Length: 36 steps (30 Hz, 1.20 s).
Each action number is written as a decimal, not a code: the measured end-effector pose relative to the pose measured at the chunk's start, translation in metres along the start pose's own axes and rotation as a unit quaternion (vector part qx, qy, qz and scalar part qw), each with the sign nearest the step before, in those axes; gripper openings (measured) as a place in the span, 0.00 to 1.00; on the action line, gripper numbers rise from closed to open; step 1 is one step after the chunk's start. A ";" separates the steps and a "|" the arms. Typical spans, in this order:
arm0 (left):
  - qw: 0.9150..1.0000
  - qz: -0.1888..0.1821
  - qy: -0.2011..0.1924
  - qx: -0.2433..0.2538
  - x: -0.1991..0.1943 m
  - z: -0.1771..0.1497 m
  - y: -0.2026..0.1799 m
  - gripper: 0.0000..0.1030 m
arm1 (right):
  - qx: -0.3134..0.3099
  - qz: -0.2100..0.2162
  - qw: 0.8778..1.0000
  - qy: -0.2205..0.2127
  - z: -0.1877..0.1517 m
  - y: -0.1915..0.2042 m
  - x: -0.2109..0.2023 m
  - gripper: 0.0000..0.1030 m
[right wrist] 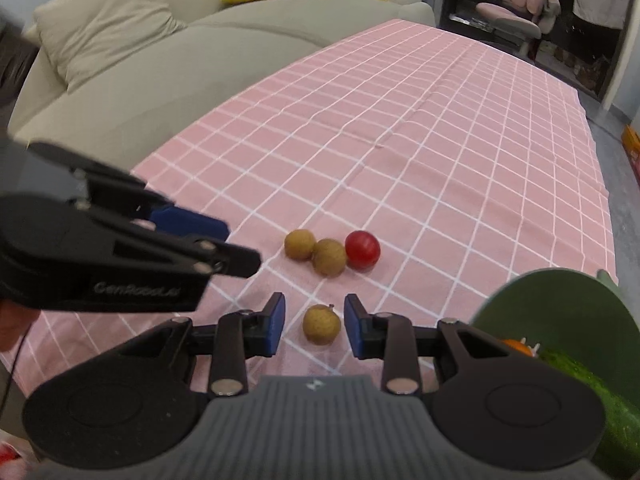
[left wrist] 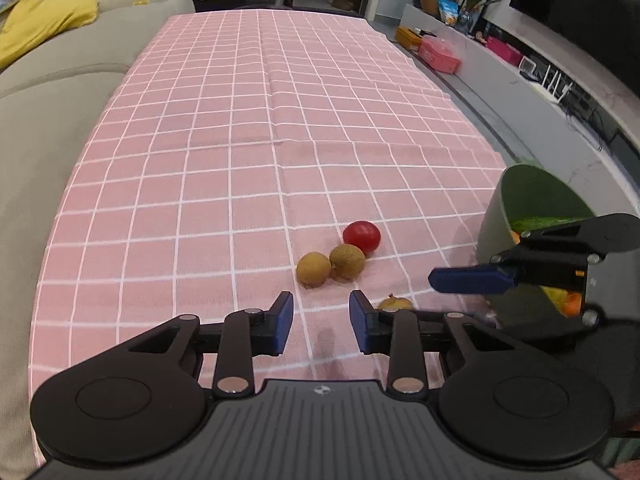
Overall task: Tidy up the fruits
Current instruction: 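Grasp a small brown fruit with the left tool while the right tool grasps another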
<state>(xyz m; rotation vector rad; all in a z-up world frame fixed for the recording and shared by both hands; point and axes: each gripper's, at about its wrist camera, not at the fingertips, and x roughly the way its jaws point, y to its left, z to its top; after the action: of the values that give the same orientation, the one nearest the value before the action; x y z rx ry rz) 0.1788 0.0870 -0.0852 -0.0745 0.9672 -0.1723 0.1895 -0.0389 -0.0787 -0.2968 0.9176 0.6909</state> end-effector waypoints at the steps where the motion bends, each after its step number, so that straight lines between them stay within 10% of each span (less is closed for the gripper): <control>1: 1.000 0.004 0.002 0.005 0.004 0.002 -0.001 0.37 | -0.004 -0.002 1.000 0.002 -0.001 0.001 0.003 0.28; 17: 0.999 0.015 0.021 0.039 0.044 0.017 -0.006 0.37 | -0.009 -0.002 1.000 0.023 -0.003 -0.002 0.029 0.25; 36: 0.999 0.008 0.010 -0.035 0.032 0.017 0.006 0.22 | -0.042 -0.025 0.999 0.013 -0.005 0.003 0.025 0.20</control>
<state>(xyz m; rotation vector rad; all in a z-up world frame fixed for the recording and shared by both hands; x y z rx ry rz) 0.2116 0.0872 -0.1026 -0.1294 0.9928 -0.1254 0.1948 -0.0282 -0.1017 -0.4038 0.9045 0.6820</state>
